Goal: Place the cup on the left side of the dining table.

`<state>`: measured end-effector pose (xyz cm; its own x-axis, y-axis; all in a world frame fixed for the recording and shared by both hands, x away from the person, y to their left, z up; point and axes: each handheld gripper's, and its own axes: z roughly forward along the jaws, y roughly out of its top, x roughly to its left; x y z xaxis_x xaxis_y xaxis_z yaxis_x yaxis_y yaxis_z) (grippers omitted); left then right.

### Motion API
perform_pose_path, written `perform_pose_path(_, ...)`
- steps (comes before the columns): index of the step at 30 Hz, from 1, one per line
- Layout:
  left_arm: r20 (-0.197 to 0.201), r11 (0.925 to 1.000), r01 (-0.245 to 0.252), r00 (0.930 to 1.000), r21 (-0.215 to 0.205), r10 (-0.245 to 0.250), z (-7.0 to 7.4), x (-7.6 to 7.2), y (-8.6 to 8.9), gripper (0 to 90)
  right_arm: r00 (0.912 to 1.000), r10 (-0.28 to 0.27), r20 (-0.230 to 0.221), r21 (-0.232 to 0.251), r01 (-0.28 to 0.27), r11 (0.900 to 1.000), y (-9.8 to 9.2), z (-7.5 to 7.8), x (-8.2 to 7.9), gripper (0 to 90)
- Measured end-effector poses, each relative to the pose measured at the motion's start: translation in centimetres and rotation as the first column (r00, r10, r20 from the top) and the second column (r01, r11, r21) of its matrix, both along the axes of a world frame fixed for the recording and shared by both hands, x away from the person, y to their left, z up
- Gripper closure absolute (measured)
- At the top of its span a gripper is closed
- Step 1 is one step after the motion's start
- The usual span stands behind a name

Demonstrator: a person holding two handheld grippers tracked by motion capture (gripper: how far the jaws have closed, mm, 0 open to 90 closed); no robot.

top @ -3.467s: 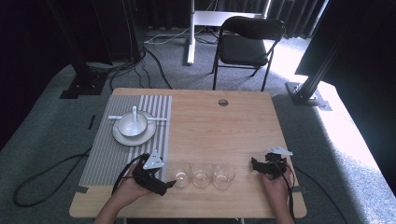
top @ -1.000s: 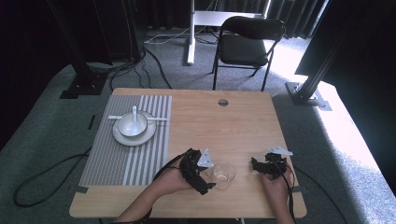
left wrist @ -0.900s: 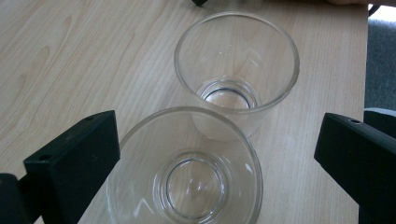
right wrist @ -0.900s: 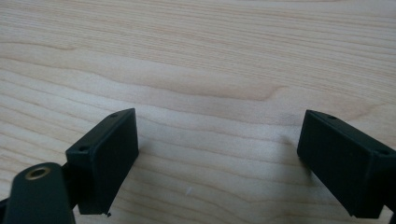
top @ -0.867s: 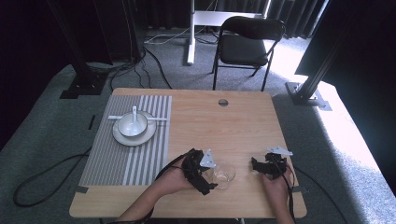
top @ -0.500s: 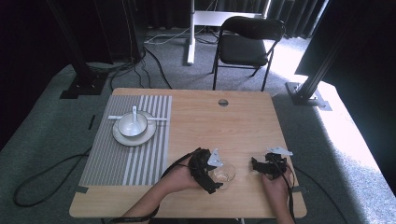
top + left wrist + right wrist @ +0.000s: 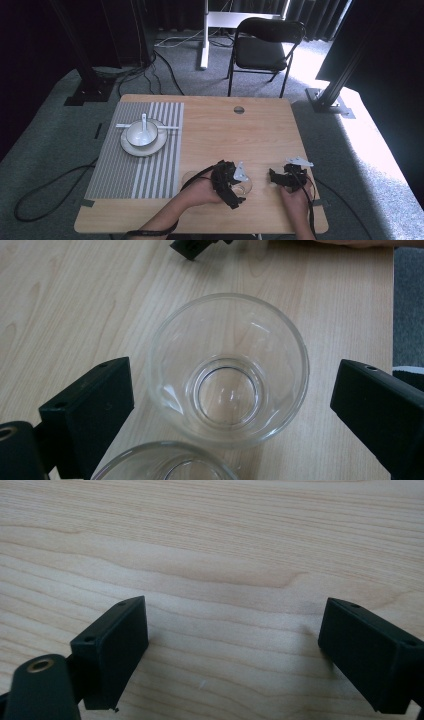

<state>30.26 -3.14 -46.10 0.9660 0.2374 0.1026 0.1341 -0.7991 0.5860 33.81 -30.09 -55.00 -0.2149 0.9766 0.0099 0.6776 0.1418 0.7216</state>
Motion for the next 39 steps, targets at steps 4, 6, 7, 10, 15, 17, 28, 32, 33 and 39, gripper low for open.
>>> perform_pose_path(4, 0.005, 0.9992, 0.002, 1.0000, 0.039, -0.002, -0.2, 0.0, -0.7, 4.9, 1.0000, 0.000, 0.000, 0.000, 0.000, 1.000, 0.0, 0.0, 0.0, 12.0)
perform_pose_path(6, 0.005, 0.9984, -0.002, 1.0000, 0.056, 0.002, -0.3, 0.1, -1.0, 5.0, 1.0000, 0.000, 0.000, 0.000, 0.000, 1.000, 0.0, 0.0, 0.0, 12.0)
perform_pose_path(7, 0.006, 0.9986, -0.004, 1.0000, 0.052, 0.004, -0.3, 0.1, -1.1, 5.2, 1.0000, 0.000, 0.000, 0.000, 0.000, 1.000, 0.0, 0.0, 0.0, 12.0)
perform_pose_path(10, 0.001, 0.9980, -0.004, 1.0000, 0.063, 0.004, -0.2, 0.1, -1.3, 7.4, 1.0000, 0.000, 0.000, 0.000, 0.000, 1.000, 0.0, 0.0, 0.0, 12.0)
perform_pose_path(15, -0.002, 0.9931, -0.017, 0.9998, 0.116, 0.018, -0.4, 0.4, -2.0, 7.5, 1.0000, 0.000, 0.000, 0.000, 0.000, 1.000, 0.0, 0.0, 0.0, 12.0)
perform_pose_path(17, -0.012, 0.9923, -0.017, 0.9997, 0.123, 0.019, -0.4, 0.5, -2.2, 7.5, 1.0000, 0.000, 0.000, 0.000, 0.000, 1.000, 0.0, 0.0, 0.0, 12.0)
perform_pose_path(28, -0.003, 0.9883, -0.034, 0.9994, 0.149, 0.034, -0.7, 0.5, -2.5, 17.0, 1.0000, 0.000, 0.000, 0.000, 0.000, 1.000, 0.0, 0.0, 0.0, 12.0)
perform_pose_path(32, -0.008, 0.9899, -0.045, 0.9989, 0.135, 0.047, -0.7, 0.5, -2.4, 17.4, 1.0000, 0.000, 0.000, 0.000, 0.000, 1.000, 0.0, 0.0, 0.0, 12.0)
perform_pose_path(33, -0.013, 0.9900, -0.047, 0.9987, 0.133, 0.049, -0.7, 0.5, -2.4, 17.5, 1.0000, 0.000, 0.000, 0.000, 0.000, 1.000, 0.0, 0.0, 0.0, 12.0)
perform_pose_path(39, -0.040, 0.9920, -0.061, 0.9970, 0.110, 0.066, -0.6, 0.7, -2.3, 18.5, 1.0000, 0.000, 0.000, 0.000, 0.000, 1.000, 0.0, 0.0, 0.0, 12.0)
